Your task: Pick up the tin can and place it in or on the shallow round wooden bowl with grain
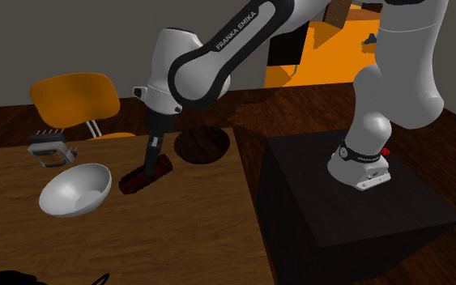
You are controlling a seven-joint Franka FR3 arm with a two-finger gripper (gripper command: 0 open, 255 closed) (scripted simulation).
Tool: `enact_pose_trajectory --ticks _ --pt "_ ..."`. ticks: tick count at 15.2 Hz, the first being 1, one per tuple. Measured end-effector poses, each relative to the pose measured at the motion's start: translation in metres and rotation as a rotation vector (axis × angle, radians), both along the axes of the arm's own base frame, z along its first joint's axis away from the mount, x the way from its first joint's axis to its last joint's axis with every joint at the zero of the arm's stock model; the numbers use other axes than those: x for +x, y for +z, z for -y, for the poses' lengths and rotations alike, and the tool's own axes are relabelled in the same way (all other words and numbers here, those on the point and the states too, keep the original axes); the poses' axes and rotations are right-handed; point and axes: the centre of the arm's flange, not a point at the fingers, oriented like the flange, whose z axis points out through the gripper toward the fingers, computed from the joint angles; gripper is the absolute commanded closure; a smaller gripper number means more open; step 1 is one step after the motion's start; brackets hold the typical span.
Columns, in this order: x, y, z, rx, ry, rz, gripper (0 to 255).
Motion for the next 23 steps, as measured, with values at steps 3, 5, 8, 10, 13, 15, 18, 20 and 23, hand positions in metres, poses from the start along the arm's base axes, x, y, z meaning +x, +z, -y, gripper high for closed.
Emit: enact_pose_trajectory --ticks 3,5,8,10,13,15,18,20,23 --pt "0.001 0.017 0.0 0.0 0.0 0.0 255" --pt "0.0 0.027 0.0 0.0 0.0 0.0 255" --pt "0.0 0.043 0.002 0.0 0.0 0.0 255" --pt "0.001 0.053 0.001 0.0 0.0 0.0 255" --pt "-0.001 0.069 0.001 0.0 0.0 0.0 255" --pt "0.0 0.079 0.002 0.0 0.0 0.0 255" --pt "0.0 0.095 0.0 0.0 0.0 0.0 255" --pt "0.0 0.105 0.0 0.0 0.0 0.0 255" --pt "-0.014 0.113 0.01 0.0 0.0 0.0 255"
